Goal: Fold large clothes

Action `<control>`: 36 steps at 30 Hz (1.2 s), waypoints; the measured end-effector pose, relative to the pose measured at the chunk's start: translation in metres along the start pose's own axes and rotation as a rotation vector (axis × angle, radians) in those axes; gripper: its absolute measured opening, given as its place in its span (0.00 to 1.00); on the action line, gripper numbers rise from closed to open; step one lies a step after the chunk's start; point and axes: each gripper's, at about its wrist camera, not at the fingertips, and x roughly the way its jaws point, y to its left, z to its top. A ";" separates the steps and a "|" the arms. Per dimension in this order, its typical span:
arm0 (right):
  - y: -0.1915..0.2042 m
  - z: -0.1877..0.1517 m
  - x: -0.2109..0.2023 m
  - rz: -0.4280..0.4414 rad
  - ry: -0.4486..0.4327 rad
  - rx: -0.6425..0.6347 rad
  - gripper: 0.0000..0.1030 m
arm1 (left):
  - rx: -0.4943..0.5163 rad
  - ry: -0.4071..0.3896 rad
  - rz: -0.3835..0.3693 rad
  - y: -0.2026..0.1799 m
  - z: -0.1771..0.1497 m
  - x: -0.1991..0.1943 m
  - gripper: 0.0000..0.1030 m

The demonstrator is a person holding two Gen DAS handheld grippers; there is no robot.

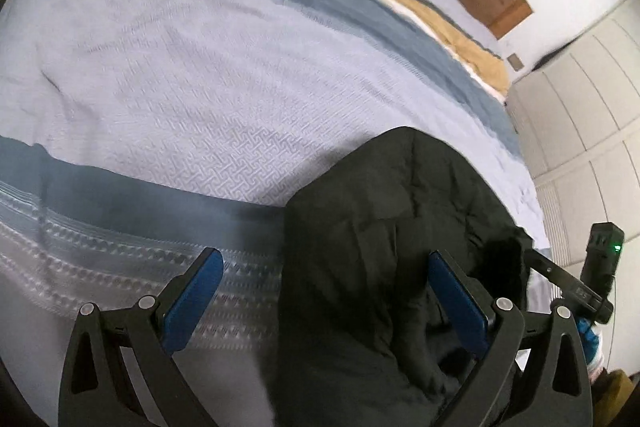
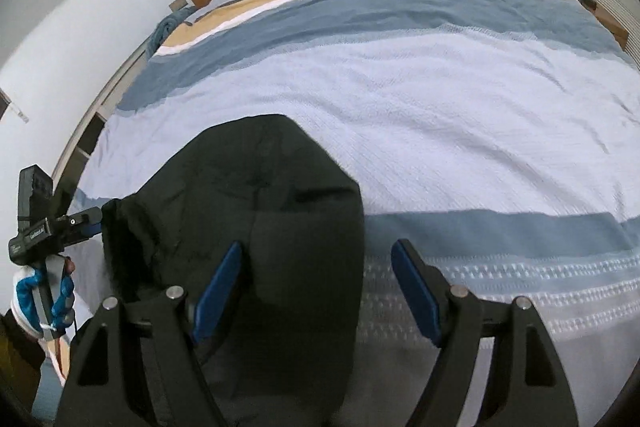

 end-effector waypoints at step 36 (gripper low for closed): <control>0.067 -0.135 -0.160 0.093 0.057 -0.034 0.16 | 0.190 -0.005 0.080 -0.064 -0.180 -0.129 0.19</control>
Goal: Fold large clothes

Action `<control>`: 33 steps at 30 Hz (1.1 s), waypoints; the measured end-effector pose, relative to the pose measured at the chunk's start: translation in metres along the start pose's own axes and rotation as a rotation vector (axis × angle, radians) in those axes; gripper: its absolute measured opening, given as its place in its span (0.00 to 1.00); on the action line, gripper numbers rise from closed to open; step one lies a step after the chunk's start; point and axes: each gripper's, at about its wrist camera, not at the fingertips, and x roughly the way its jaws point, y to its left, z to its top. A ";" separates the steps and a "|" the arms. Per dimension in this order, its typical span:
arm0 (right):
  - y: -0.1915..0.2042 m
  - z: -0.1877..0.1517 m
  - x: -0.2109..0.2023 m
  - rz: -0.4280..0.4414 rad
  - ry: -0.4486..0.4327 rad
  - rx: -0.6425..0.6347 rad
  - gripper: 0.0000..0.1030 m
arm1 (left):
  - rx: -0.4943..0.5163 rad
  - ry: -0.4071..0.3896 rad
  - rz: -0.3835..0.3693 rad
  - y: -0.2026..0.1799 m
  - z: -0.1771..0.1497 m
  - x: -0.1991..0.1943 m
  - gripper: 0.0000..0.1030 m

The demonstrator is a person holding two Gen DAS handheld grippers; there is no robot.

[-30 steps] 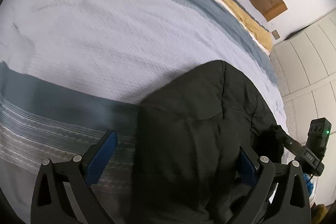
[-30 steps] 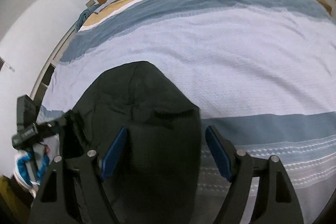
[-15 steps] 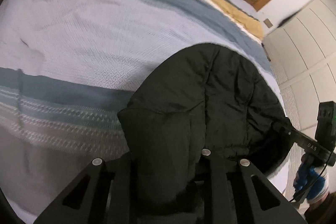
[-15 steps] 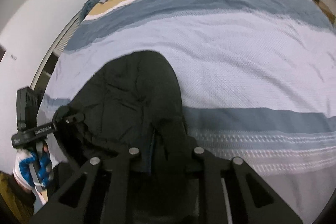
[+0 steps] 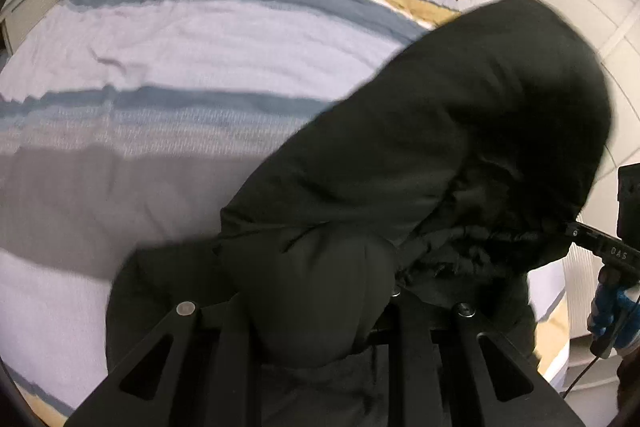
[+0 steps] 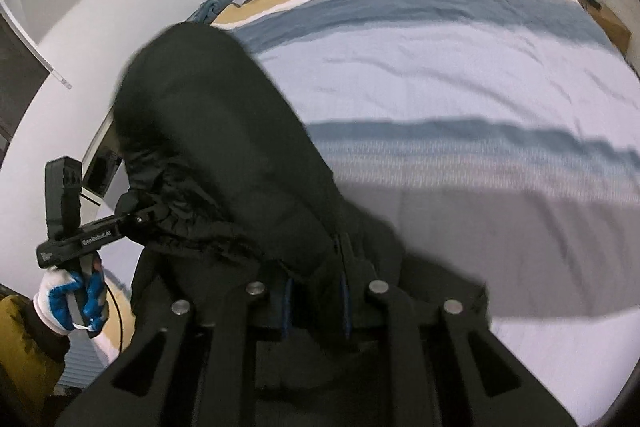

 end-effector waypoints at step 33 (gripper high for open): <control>0.012 -0.130 -0.007 -0.129 -0.007 -0.160 0.27 | 0.095 -0.029 0.109 -0.003 -0.118 -0.051 0.76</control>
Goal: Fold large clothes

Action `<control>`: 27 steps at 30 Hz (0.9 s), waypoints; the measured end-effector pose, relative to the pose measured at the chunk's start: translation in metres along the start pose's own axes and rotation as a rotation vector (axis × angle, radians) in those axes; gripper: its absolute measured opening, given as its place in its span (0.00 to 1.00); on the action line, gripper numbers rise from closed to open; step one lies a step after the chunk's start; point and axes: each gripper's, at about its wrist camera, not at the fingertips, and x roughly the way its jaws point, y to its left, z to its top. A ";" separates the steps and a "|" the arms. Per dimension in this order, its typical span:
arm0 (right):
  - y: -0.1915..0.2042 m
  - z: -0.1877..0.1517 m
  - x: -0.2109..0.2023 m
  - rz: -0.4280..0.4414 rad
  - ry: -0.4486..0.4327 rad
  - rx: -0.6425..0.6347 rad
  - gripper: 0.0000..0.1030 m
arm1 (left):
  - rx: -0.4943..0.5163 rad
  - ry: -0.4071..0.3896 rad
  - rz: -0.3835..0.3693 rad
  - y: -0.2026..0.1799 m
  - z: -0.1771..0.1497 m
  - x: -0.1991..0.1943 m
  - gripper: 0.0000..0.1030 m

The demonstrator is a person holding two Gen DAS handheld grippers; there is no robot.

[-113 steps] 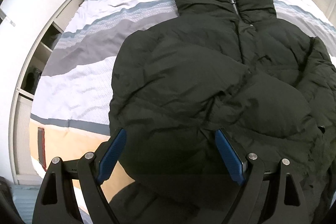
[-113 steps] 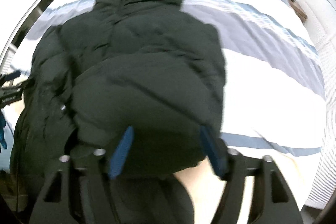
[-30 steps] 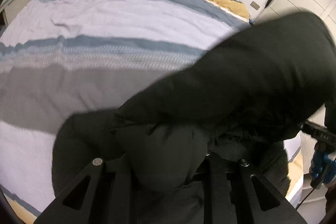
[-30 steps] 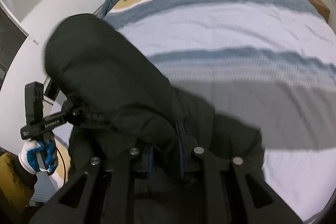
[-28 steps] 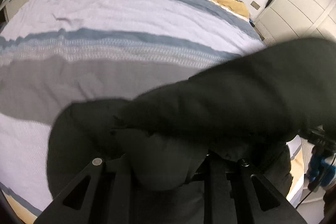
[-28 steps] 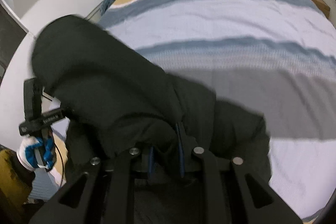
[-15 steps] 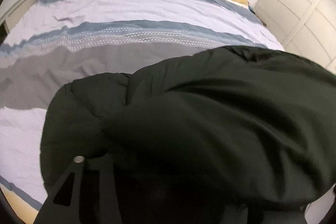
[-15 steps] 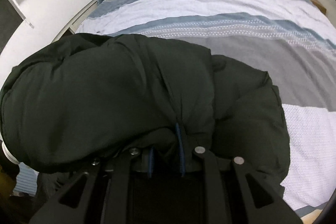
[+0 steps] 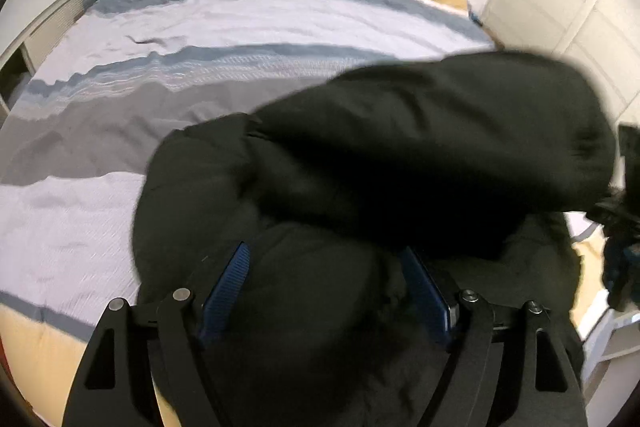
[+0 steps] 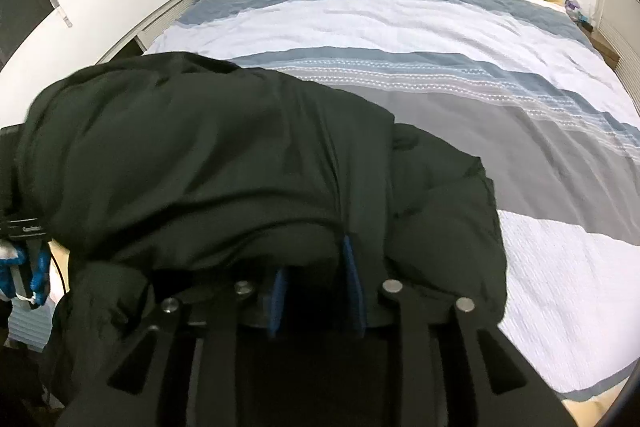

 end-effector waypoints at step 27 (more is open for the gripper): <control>0.084 0.040 -0.007 0.067 -0.010 -0.189 0.45 | 0.099 0.023 -0.026 -0.070 0.037 0.059 0.89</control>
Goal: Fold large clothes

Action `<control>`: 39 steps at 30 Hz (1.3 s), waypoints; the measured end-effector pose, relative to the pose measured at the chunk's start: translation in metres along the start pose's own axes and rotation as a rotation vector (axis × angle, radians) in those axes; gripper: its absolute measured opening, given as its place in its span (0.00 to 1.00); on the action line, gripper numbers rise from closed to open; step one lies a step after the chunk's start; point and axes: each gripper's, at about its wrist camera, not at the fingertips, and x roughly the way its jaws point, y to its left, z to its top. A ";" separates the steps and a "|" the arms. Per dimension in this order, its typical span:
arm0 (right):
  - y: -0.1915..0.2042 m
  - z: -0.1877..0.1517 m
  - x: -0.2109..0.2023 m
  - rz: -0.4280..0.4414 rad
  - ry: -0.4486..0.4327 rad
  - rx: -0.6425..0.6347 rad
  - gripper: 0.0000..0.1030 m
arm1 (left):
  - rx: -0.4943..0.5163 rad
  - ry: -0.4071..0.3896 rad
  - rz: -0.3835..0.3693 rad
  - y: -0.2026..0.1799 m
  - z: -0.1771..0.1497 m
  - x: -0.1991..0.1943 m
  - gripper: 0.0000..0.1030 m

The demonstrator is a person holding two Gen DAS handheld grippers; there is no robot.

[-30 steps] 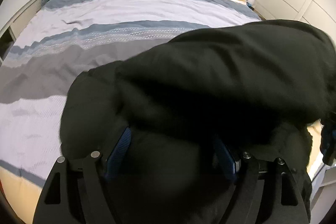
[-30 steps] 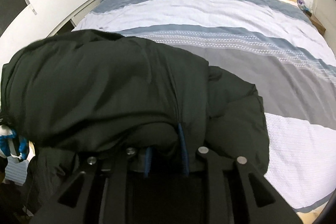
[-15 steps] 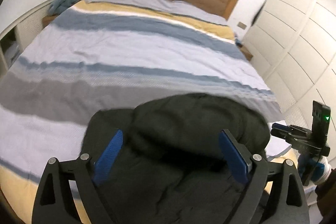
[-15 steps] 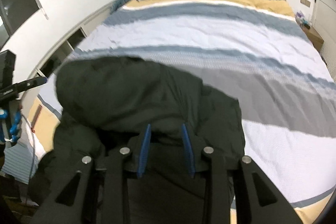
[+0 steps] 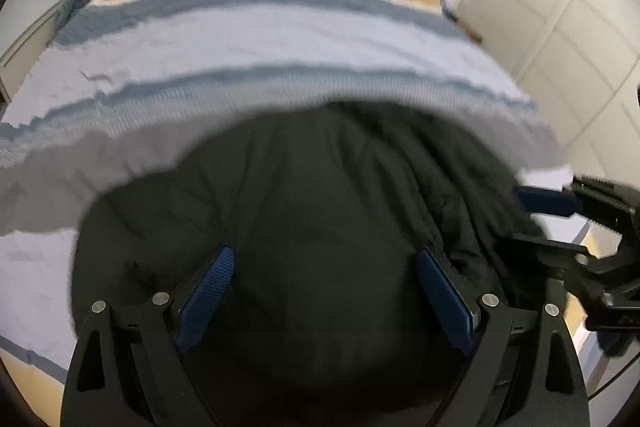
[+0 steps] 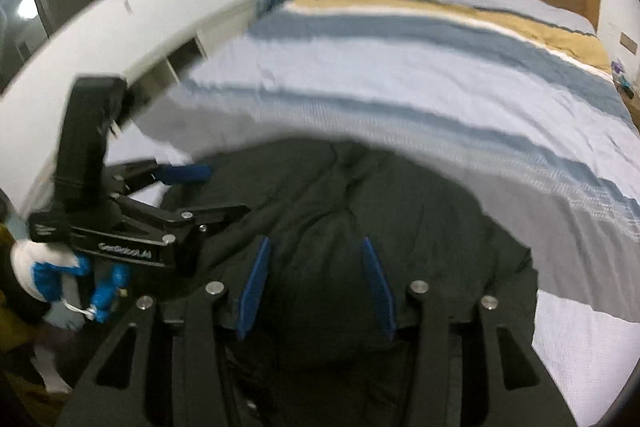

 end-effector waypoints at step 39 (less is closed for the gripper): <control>-0.034 -0.096 0.058 -0.042 -0.006 0.024 0.50 | 0.046 -0.018 0.058 -0.011 -0.087 0.039 0.99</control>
